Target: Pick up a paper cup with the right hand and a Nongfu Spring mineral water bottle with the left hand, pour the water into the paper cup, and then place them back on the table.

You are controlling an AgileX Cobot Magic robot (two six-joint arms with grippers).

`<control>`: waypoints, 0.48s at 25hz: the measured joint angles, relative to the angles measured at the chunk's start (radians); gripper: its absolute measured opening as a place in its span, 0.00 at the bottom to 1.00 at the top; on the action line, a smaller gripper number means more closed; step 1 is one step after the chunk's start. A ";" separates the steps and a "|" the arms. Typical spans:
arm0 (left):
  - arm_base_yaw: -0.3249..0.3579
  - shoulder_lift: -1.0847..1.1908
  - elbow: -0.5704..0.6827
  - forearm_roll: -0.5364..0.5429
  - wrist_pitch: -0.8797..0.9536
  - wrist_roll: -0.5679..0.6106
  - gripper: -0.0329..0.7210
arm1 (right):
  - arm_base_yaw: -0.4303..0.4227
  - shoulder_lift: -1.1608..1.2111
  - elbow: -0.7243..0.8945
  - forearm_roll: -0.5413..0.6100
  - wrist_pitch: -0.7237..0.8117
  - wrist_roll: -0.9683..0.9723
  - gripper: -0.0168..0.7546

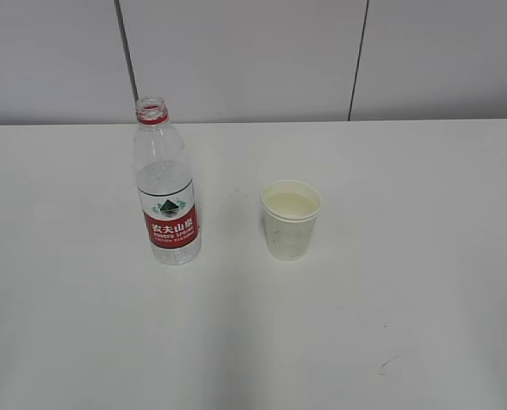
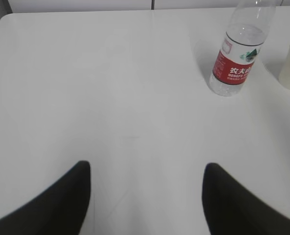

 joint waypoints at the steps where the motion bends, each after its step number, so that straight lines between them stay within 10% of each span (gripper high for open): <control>1: 0.000 0.000 0.000 0.000 0.000 0.000 0.64 | 0.000 0.000 0.000 0.000 0.000 0.000 0.78; 12: 0.000 0.000 0.000 0.000 0.000 0.000 0.64 | 0.000 0.000 0.000 0.000 0.000 0.000 0.78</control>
